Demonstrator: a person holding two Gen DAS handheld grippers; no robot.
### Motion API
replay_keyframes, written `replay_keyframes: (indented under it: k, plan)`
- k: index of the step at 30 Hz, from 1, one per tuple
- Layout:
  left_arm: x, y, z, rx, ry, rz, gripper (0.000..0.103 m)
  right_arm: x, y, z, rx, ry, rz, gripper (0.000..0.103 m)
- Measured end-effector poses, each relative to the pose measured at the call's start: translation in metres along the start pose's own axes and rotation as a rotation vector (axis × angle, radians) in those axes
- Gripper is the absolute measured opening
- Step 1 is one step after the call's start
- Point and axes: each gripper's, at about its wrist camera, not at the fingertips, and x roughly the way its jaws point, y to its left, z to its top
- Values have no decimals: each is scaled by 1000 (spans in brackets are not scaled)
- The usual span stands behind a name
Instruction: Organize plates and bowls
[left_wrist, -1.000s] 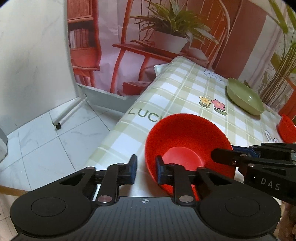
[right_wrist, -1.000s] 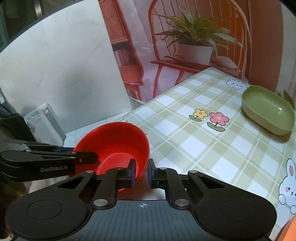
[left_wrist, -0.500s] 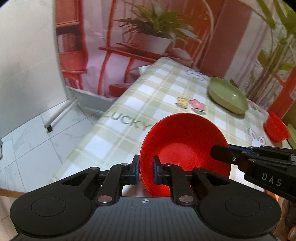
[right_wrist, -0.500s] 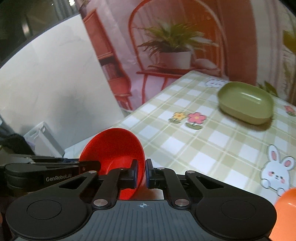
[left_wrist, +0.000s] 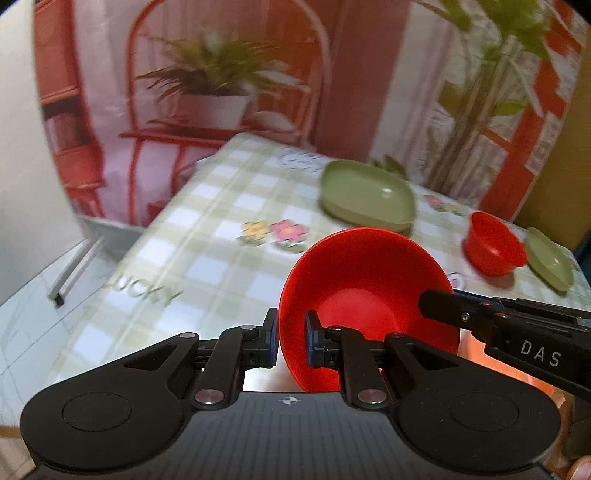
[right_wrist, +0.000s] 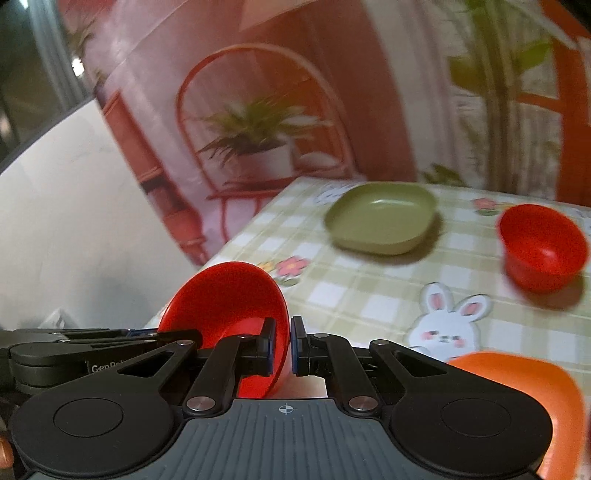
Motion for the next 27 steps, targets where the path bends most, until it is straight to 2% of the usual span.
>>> replay_keyframes:
  k: [9, 27]
  plan:
    - [9, -60, 18, 62, -20, -84, 15, -35, -59, 8, 121, -69, -80, 8]
    - [23, -176, 32, 212, -32, -233, 15, -111, -162, 20, 239, -203, -208, 7]
